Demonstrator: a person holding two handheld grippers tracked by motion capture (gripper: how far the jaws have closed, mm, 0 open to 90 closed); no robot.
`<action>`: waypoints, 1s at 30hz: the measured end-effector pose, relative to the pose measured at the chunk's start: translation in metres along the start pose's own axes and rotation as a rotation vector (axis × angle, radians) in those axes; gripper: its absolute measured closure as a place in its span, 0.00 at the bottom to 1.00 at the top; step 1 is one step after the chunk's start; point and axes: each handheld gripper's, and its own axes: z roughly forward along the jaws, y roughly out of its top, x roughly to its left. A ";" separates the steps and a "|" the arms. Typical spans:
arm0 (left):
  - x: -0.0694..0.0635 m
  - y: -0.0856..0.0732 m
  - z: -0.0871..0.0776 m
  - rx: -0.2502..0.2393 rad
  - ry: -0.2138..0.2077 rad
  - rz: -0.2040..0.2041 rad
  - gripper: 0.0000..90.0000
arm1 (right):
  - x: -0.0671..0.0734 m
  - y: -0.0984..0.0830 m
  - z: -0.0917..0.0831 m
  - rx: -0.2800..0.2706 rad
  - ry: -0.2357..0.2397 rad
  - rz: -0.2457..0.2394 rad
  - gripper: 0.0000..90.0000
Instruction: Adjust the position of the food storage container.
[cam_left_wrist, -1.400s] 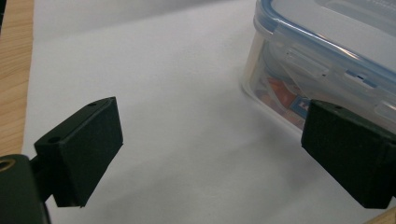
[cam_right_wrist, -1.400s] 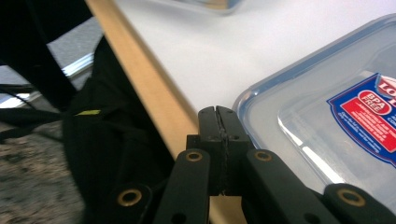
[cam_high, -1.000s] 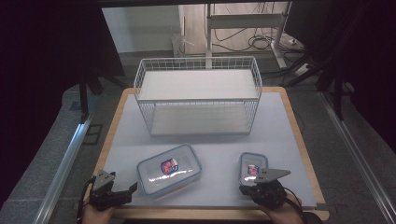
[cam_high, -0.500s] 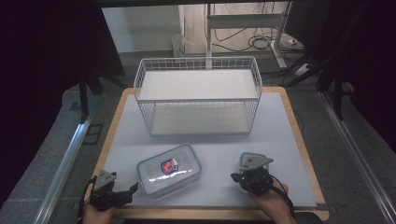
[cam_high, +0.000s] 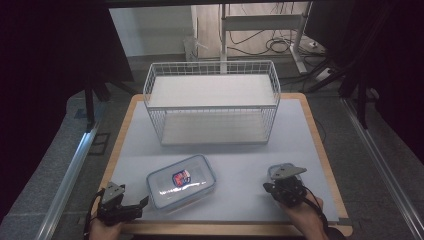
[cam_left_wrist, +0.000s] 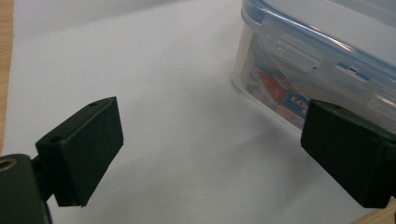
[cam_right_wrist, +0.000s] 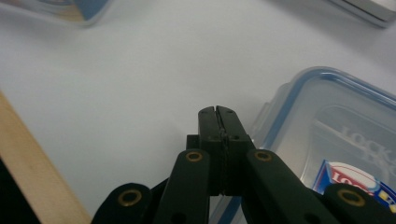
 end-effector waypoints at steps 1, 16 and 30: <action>0.000 0.000 0.000 0.000 0.000 0.001 0.07 | -0.002 -0.001 -0.001 -0.003 -0.006 0.007 1.00; 0.002 0.001 -0.001 -0.007 -0.019 -0.042 0.06 | -0.047 0.002 -0.001 -0.032 -0.084 0.112 1.00; -0.017 0.013 -0.007 0.037 -0.101 -0.044 0.78 | -0.021 0.010 0.000 -0.129 0.045 0.057 0.96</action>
